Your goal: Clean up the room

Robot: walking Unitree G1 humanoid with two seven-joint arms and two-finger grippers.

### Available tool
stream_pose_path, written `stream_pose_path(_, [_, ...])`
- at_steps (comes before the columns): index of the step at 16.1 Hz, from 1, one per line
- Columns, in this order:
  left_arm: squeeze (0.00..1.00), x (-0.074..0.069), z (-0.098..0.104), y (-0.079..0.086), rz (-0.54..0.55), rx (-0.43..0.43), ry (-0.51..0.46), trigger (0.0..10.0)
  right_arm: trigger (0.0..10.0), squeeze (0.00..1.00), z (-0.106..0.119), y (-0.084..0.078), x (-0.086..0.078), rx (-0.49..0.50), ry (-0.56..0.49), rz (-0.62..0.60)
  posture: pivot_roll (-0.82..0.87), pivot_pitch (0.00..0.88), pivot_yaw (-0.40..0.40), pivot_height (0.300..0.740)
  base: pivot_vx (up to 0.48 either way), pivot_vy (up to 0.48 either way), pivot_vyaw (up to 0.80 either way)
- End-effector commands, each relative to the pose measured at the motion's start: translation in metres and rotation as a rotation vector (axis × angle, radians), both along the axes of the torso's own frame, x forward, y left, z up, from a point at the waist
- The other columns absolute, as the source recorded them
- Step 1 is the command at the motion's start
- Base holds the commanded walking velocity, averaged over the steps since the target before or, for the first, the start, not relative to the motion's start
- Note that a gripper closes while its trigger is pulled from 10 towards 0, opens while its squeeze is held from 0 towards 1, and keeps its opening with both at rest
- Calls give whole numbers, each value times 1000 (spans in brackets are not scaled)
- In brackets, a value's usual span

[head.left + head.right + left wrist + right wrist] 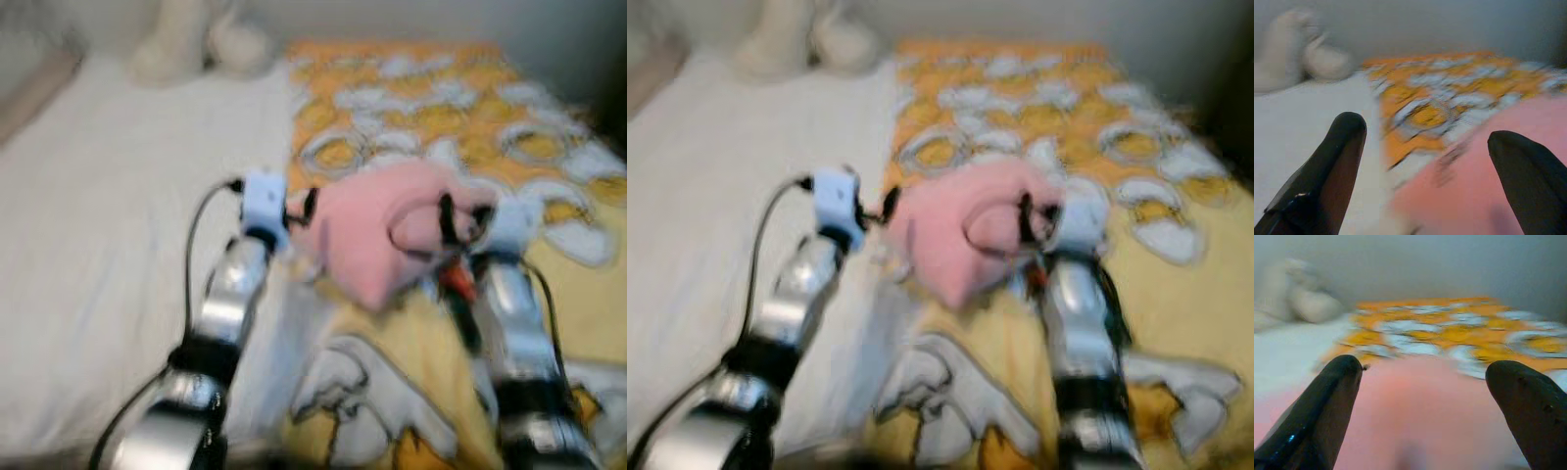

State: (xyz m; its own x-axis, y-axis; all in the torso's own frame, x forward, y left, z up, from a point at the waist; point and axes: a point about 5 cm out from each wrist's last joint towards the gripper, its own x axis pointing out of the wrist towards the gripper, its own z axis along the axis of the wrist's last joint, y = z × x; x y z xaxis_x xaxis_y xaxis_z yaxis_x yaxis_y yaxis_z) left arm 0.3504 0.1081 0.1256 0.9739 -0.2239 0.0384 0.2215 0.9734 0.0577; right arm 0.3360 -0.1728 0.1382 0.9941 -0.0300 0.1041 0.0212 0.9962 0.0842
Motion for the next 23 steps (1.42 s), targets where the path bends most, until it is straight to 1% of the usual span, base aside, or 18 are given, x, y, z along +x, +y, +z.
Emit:
stream_pose_path(1, [0, 0, 2, -4, -7, -4, -8, 10000, 10000, 0, -4, -2, 0, 43, 34, 2, -74, 0, 45, 731, 0, 0, 0])
stream_pose_path(3, [0, -1, 3, -4, -9, 0, -10, 10000, 10000, 0, -5, 1, 10, 134, 82, -12, -61, 0, 44, 731, 0, 0, 0])
stream_pose_path(4, [0, -2, 4, -3, -11, 5, -15, 10000, 10000, 0, -14, 2, 19, 194, 160, -45, -49, 0, 48, 731, 0, 0, 0])
stream_pose_path(5, [0, -2, 5, -2, -11, 6, -18, 10000, 10000, 0, -21, -1, 22, 215, 208, -83, -46, 0, 48, 731, 0, 0, 0])
stream_pose_path(7, [0, -4, 6, 1, -13, 14, -23, 10000, 10000, 0, -29, 1, 23, 229, 260, -93, -22, 0, 48, 731, 0, 0, 0])
stream_pose_path(8, [0, -5, 8, 5, -7, 23, -25, 10000, 10000, 0, -48, 8, 26, 287, 370, -67, -9, 0, 61, 731, 0, 0, 0])
stream_pose_path(9, [0, -5, 9, 7, -8, 30, -23, 10000, 10000, 0, -53, 15, 28, 316, 410, -30, 1, 0, 65, 731, 0, 0, 0])
stream_pose_path(10, [0, -7, 9, 7, -17, 45, -22, 10000, 10000, 0, -53, 26, 31, 257, 427, 19, 22, 0, 67, 731, 0, 0, 0])
stream_pose_path(11, [0, -7, 11, 7, -18, 51, -27, 10000, 10000, 0, -49, 34, 34, 222, 421, 48, 34, 0, 64, 731, 0, 0, 0])
stream_pose_path(13, [0, -8, 14, 9, -10, 57, -37, 10000, 10000, 0, -40, 44, 39, 170, 396, 83, 47, 0, 52, 731, 0, 0, 0])
stream_pose_path(14, [0, -9, 14, 11, 2, 56, -39, 10000, 10000, 0, -39, 51, 41, 180, 404, 94, 44, 0, 41, 731, 0, 0, 0])
stream_pose_path(15, [0, -10, 13, 11, 3, 56, -33, 10000, 10000, 0, -42, 52, 40, 195, 424, 88, 49, 0, 38, 731, 0, 0, 0])
stream_pose_path(16, [0, -12, 13, 10, 5, 55, -29, 10000, 10000, 0, -44, 56, 40, 247, 456, 81, 65, 0, 32, 731, 0, 0, 0])
stream_pose_path(17, [0, -13, 12, 10, 5, 55, -29, 10000, 10000, 0, -45, 57, 40, 264, 468, 81, 70, 0, 31, 731, 0, 0, 0])
stream_pose_path(18, [0, -15, 13, 10, 5, 59, -29, 10000, 1608, 0, -47, 57, 39, 286, 488, 60, 76, 0, 28, 731, 0, 0, 0])
stream_pose_path(19, [0, -15, 13, 11, 7, 62, -27, 10000, 0, 0, -50, 55, 38, 309, 513, 31, 77, 0, 26, 731, 0, 0, 0])
stream_pose_path(21, [0, -15, 12, 14, 15, 66, -23, 10000, 0, 0, -56, 50, 35, 311, 545, -7, 80, 0, 20, 731, 0, 0, 0])
stream_pose_path(23, [0, -15, 13, 15, 25, 68, -22, 10000, 0, 0, -64, 47, 31, 321, 579, -21, 84, 0, 19, 731, 0, 0, 0])
